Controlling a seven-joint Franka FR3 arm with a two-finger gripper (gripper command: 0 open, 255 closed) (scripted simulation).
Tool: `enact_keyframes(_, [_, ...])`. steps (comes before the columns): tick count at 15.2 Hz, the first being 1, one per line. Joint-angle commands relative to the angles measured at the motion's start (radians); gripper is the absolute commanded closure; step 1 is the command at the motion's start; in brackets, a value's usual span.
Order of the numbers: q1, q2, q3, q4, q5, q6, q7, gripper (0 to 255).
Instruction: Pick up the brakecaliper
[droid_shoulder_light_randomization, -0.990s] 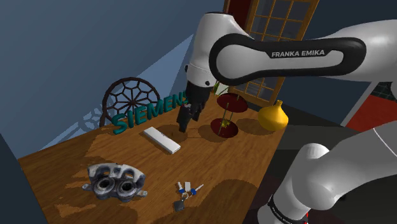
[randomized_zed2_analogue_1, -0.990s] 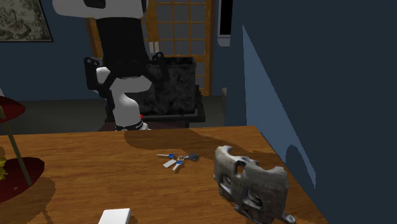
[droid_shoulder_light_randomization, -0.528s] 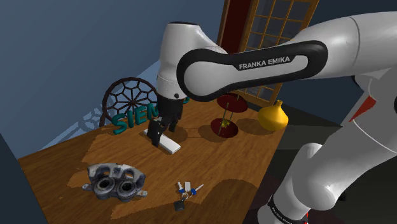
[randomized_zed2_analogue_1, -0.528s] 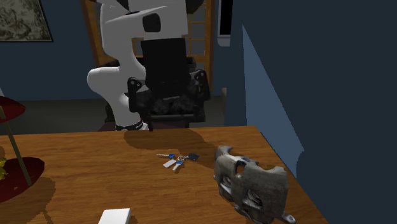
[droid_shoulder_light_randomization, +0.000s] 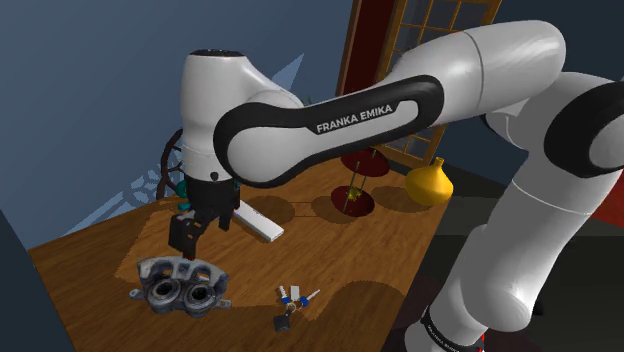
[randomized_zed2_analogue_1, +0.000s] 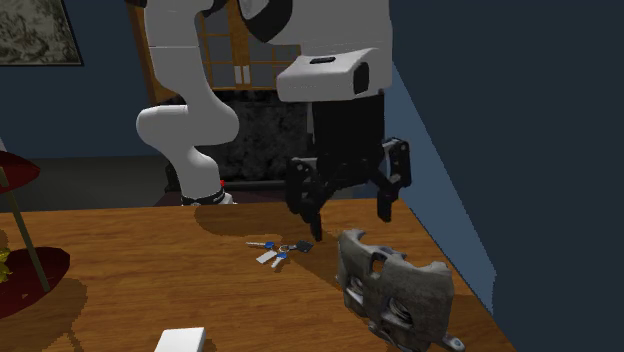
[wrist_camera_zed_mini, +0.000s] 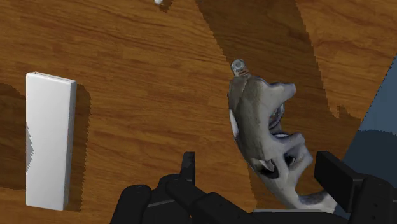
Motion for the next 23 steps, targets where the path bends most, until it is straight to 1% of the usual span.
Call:
enact_keyframes(1, [0.019,0.08,0.016,0.067,-0.048,0.0,0.043,0])
enact_keyframes(3, [0.049,0.161,0.027,0.139,-0.097,-0.004,0.088,0])
enact_keyframes(4, [0.052,0.165,0.025,0.142,-0.099,-0.004,0.09,0])
enact_keyframes(11, [0.058,0.198,0.018,0.077,-0.123,0.089,0.103,0])
enact_keyframes(13, [0.058,0.198,0.018,0.077,-0.123,0.089,0.103,0])
enact_keyframes(14, [0.059,0.199,0.018,0.077,-0.123,0.09,0.104,255])
enact_keyframes(23, [0.058,0.198,0.018,0.077,-0.123,0.089,0.103,255])
